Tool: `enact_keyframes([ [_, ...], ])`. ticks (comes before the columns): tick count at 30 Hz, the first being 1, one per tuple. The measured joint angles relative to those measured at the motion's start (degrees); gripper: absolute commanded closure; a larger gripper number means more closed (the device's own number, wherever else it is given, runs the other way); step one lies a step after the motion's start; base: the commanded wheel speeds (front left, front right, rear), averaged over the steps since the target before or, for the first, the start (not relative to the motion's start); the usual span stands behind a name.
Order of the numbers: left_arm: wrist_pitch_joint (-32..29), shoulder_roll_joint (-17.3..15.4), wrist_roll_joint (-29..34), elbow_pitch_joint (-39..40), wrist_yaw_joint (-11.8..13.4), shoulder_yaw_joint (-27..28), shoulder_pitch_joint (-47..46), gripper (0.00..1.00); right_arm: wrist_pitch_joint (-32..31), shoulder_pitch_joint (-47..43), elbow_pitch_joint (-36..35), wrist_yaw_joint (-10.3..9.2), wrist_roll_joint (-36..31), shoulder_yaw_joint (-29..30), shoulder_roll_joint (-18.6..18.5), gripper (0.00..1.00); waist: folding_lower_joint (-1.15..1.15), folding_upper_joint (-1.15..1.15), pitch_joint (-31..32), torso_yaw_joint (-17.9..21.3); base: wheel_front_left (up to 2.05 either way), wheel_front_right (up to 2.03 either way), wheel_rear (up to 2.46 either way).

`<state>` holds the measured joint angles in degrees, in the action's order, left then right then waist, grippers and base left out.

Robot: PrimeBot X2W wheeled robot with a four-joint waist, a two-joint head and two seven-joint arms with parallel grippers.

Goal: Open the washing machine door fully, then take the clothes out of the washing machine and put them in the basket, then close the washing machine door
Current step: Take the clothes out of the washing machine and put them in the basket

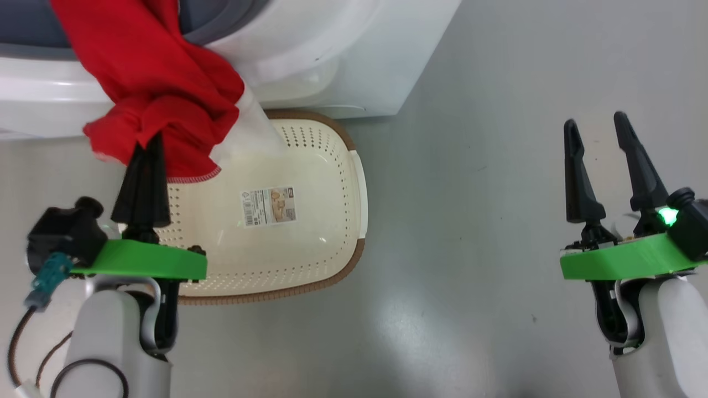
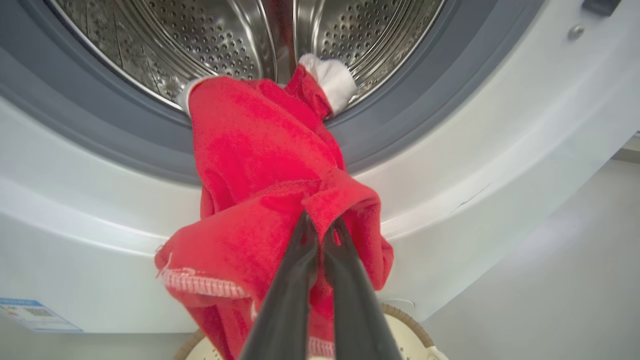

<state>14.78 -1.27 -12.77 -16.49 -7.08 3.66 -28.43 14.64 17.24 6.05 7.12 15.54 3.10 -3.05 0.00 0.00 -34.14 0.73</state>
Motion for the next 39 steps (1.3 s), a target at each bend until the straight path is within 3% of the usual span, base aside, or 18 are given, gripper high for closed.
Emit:
enact_keyframes([
  [24,-0.05,-0.02,4.26,-35.02,-0.02,-1.31,-19.20,1.00,0.00,5.65,-1.24,0.00,0.11,-1.59,-0.03,0.00,0.00,0.00,-9.34,2.49,0.00,0.00,0.00],
  [25,-0.07,-0.03,4.42,-35.67,-0.03,-1.25,-19.75,0.93,0.00,5.65,-1.24,0.00,0.11,-1.68,-0.03,0.00,0.00,0.00,-9.44,2.63,0.00,0.00,0.00],
  [27,-0.05,-0.03,4.75,-35.89,-0.07,-1.19,-20.34,0.66,0.00,5.66,-1.26,0.00,0.11,-1.69,-0.03,0.00,0.00,0.00,-9.60,2.81,0.00,0.00,0.00],
  [29,-0.07,-0.02,4.75,-36.20,-0.08,-0.94,-20.74,0.06,0.00,5.66,-1.26,0.00,0.11,-1.67,-0.04,0.00,0.00,0.00,-9.58,2.82,0.00,0.00,0.00],
  [30,-0.07,-0.03,4.77,-36.20,-0.08,-0.73,-20.89,0.00,0.00,5.66,-1.26,0.00,0.11,-1.67,-0.04,0.00,0.00,0.00,-9.53,2.80,0.00,0.00,0.00],
  [39,-0.07,0.01,4.64,-35.13,-0.08,0.13,-20.57,0.00,0.00,5.66,-1.25,0.00,0.09,-1.53,-0.04,0.00,0.00,0.00,-8.50,2.01,0.00,0.00,0.00],
])
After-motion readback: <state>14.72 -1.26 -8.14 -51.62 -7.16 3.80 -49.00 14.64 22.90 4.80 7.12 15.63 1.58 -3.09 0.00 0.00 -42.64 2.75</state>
